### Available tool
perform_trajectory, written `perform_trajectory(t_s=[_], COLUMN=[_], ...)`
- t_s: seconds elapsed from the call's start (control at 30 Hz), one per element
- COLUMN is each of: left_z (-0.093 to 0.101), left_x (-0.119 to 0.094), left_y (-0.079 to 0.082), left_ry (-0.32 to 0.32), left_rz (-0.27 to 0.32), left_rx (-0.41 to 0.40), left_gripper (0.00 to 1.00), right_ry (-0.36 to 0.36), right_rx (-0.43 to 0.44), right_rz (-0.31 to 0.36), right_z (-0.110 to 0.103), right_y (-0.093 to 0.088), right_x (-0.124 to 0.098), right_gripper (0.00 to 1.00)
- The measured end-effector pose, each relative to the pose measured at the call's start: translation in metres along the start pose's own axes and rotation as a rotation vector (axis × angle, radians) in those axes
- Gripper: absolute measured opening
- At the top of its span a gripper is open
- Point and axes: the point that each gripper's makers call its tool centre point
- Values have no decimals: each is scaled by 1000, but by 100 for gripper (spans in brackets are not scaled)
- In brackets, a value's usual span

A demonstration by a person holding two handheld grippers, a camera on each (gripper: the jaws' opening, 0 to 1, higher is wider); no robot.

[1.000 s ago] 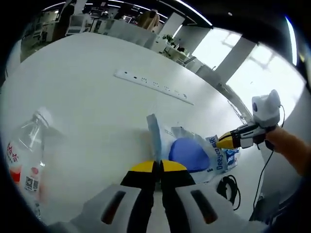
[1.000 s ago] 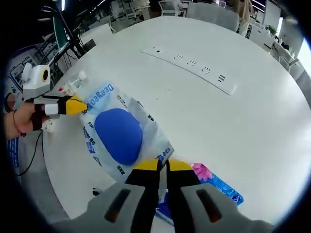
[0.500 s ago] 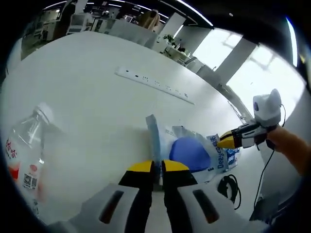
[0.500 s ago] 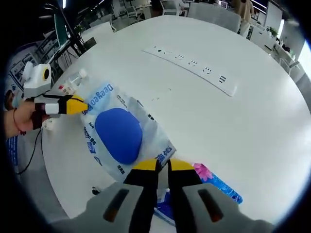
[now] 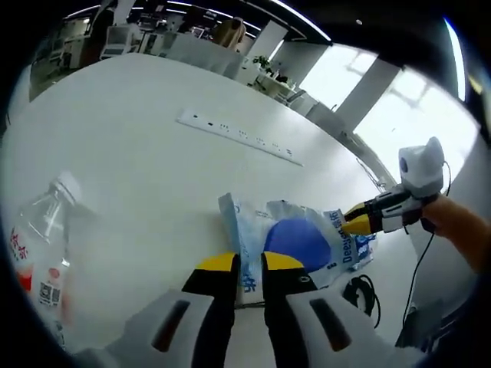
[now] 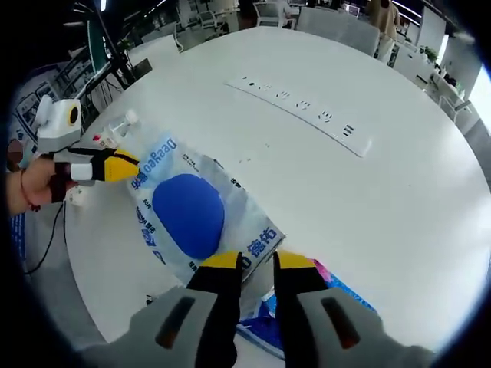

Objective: Arrange the tabletop items into an orderly group along one side of the table until the central work area is clear of visible clutter.

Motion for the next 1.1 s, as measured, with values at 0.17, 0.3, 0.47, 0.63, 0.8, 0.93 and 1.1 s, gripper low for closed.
perform_trajectory(t_s=[0.17, 0.3, 0.47, 0.63, 0.8, 0.93, 1.1], left_z=[0, -1, -1, 1, 2, 4, 6], left_x=[-1, -2, -4, -5, -7, -8, -11], left_y=[1, 1, 4, 5, 6, 8, 11], left_ry=[-2, 2, -1, -4, -8, -18, -28], left_rz=[0, 1, 13, 8, 7, 5, 8], left_rx=[7, 11, 17, 11, 15, 22, 32], left_gripper=[14, 15, 16, 23, 27, 31, 36], right_ry=[-7, -10, -18, -27, -33, -36, -43], right_rx=[17, 10, 11, 7, 10, 14, 11], right_rz=[-13, -13, 0, 13, 30, 47, 65], right_z=[1, 2, 3, 4, 6, 7, 8], right_y=[-2, -2, -1, 1, 5, 8, 11], right_x=[-1, -1, -4, -8, -11, -14, -17], right_gripper=[16, 18, 23, 27, 30, 32, 36])
Point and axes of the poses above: the point that each gripper's makers call its tool centre point, and the gripper's own axes: x roughly forward along the fingers, z roughly to its right, y roughly out of its top, and after that the axes turned 10 degrees about -y, right-handed
